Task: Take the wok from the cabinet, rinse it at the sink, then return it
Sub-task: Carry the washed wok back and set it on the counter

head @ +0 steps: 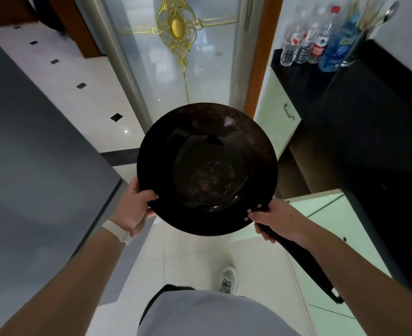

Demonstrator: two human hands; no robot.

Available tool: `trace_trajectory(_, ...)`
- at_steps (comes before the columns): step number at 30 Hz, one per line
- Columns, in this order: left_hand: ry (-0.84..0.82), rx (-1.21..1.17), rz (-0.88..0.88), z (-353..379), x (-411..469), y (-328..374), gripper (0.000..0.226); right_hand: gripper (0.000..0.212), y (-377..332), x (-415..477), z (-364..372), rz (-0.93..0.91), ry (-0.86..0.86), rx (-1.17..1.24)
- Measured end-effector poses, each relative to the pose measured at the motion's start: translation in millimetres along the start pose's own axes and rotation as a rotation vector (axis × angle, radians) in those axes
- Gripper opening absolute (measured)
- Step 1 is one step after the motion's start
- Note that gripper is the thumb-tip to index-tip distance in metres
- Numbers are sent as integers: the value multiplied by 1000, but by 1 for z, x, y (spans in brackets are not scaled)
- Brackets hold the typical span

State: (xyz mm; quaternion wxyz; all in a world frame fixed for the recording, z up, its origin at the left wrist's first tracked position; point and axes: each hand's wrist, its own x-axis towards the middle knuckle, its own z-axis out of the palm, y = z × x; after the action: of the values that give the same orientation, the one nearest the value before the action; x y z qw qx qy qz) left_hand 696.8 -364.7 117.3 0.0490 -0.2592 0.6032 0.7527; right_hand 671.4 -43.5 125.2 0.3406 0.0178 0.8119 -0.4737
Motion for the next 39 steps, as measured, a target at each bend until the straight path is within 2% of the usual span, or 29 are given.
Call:
trace_trajectory(7,-76,43,7,46,97,43,72,21,-30,53,-49,65,80,106)
trace_trajectory(12,-181,86,-23,78,181,66,61,28,-48,100,-74,132,155,142)
trace_trajectory(17,-268,131,-61,93,284,97,59,33,-83,165,-85,193,249,198)
trace_trajectory(25,-438,166,-128,113,418,162,58,30,-141,246,-94,231,388,302)
trace_trajectory(33,-698,242,-158,204,471,179,62,32,-143,242,-119,302,584,432)
trace_trajectory(39,-812,330,-191,286,482,164,71,31,-113,233,-151,369,694,540)
